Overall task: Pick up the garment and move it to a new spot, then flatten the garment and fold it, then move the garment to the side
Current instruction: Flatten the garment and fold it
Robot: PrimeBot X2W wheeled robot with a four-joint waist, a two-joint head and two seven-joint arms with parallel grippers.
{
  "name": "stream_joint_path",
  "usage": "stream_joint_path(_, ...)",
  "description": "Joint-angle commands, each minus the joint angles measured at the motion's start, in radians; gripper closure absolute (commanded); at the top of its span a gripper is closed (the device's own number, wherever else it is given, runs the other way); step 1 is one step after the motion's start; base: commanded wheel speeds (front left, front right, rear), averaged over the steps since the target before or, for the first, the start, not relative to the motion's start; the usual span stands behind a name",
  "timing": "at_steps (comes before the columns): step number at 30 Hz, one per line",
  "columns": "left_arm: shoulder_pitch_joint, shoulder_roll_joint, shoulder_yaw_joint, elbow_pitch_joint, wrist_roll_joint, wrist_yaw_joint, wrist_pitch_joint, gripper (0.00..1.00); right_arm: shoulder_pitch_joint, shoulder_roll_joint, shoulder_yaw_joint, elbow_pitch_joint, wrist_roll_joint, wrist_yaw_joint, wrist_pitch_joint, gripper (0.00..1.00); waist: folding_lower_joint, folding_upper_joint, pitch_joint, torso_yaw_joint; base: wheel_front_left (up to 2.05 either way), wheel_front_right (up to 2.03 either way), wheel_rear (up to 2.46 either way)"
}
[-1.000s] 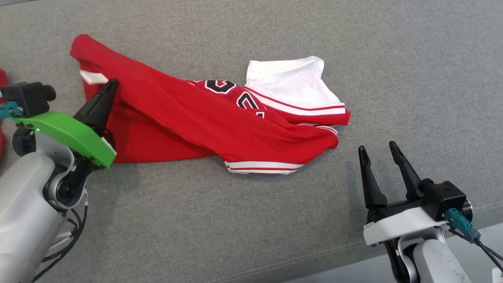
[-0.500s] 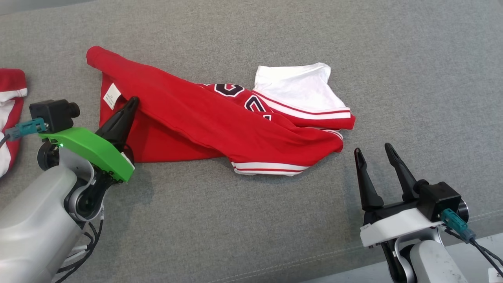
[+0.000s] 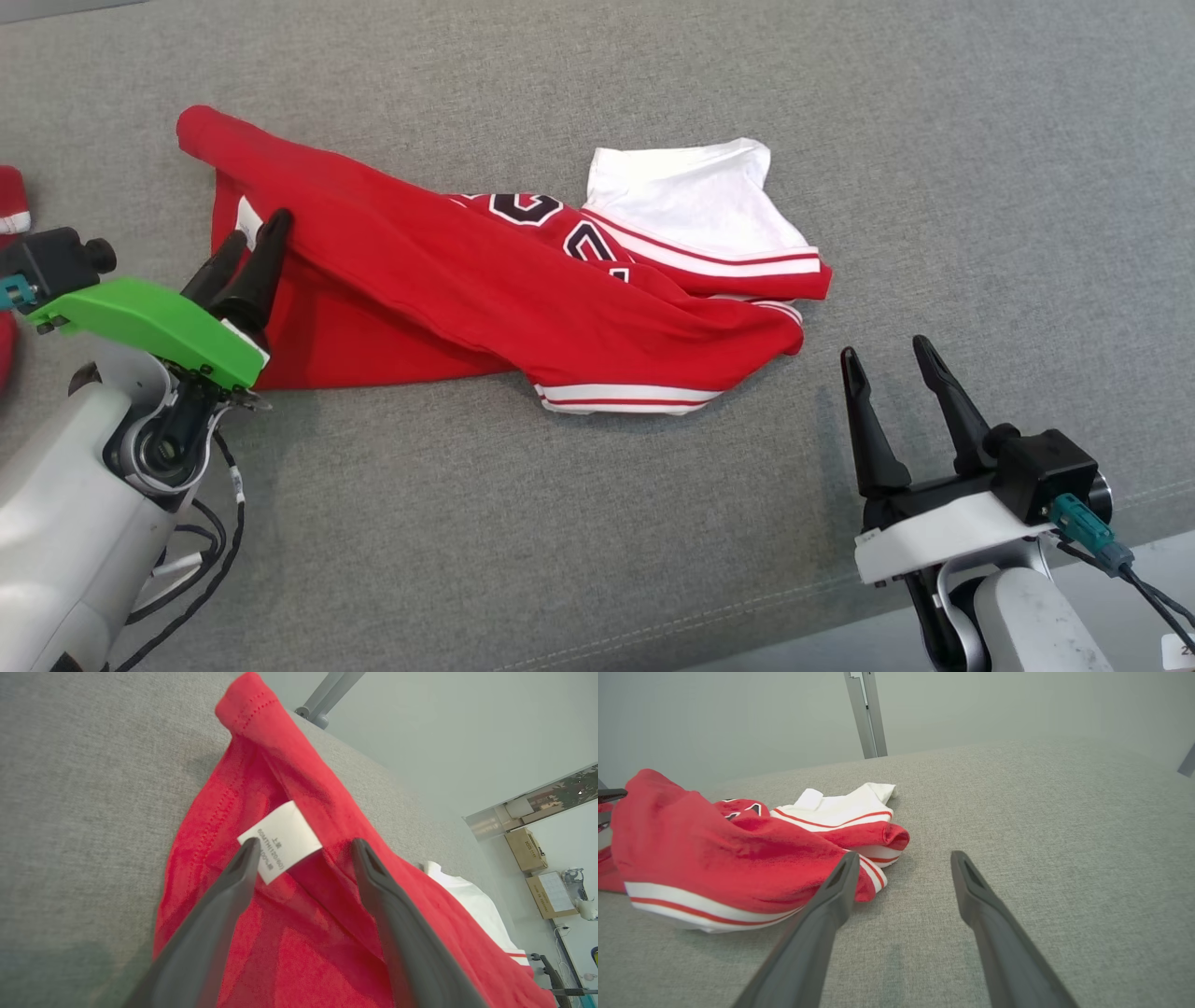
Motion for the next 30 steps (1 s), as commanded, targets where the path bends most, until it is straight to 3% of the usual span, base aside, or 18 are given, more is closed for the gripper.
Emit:
stream_joint_path(1,-0.011,-0.005,0.004,-0.001,-0.005,-0.003,0.002,0.0,-0.008,-0.001,0.0,-0.003,0.004,0.0,-0.003,0.0,0.0,0.0115,0.01,-0.007,0.0,0.0,0.0)
stream_joint_path(6,-0.022,-0.006,-0.002,-0.007,0.006,-0.003,0.01,0.0,-0.007,-0.001,-0.006,-0.005,0.005,0.0,-0.003,0.0,0.0,0.0115,0.023,-0.018,0.0,0.0,0.0)
stream_joint_path(7,-0.025,-0.006,-0.002,-0.011,0.009,-0.003,0.005,0.61,-0.007,-0.001,-0.008,-0.005,0.006,0.0,-0.003,0.0,0.0,0.0115,0.024,-0.019,0.0,0.0,0.0)
stream_joint_path(8,-0.025,-0.009,0.001,-0.015,0.009,-0.003,0.0,1.0,-0.007,-0.001,-0.009,-0.004,0.007,0.0,-0.003,0.0,0.0,0.0115,0.024,-0.02,0.0,0.0,0.0)
stream_joint_path(15,-0.001,0.013,-0.019,-0.038,0.113,-0.003,-0.097,1.0,0.015,-0.001,-0.014,0.004,0.02,0.0,-0.003,0.0,0.0,0.0115,-0.012,-0.003,0.0,0.0,0.0)
stream_joint_path(18,0.053,0.001,0.021,-0.056,0.167,0.036,-0.132,1.0,0.032,-0.001,-0.018,0.008,0.024,0.0,-0.003,0.0,0.0,0.0115,-0.041,0.016,0.0,0.0,0.0)
stream_joint_path(21,0.145,-0.018,0.134,-0.136,0.269,0.126,-0.137,1.0,0.053,-0.001,-0.026,0.007,0.032,0.0,-0.003,0.0,0.0,0.0115,-0.067,0.044,0.0,0.0,0.0)
stream_joint_path(23,0.26,-0.045,0.21,-0.222,0.383,0.216,-0.137,1.0,0.066,-0.001,-0.027,0.007,0.028,0.0,-0.003,0.0,0.0,0.0115,-0.082,0.063,0.0,0.0,0.0)
stream_joint_path(27,0.517,-0.144,0.323,-0.41,0.561,0.379,-0.136,1.0,0.089,-0.001,-0.036,0.008,0.017,0.0,-0.003,0.0,0.0,0.0115,-0.11,0.097,0.0,0.0,0.0)
stream_joint_path(30,0.69,-0.214,0.339,-0.486,0.637,0.454,-0.136,1.0,0.103,-0.002,-0.043,0.008,0.008,0.0,-0.003,0.0,0.0,0.0115,-0.129,0.119,0.0,0.0,0.0)
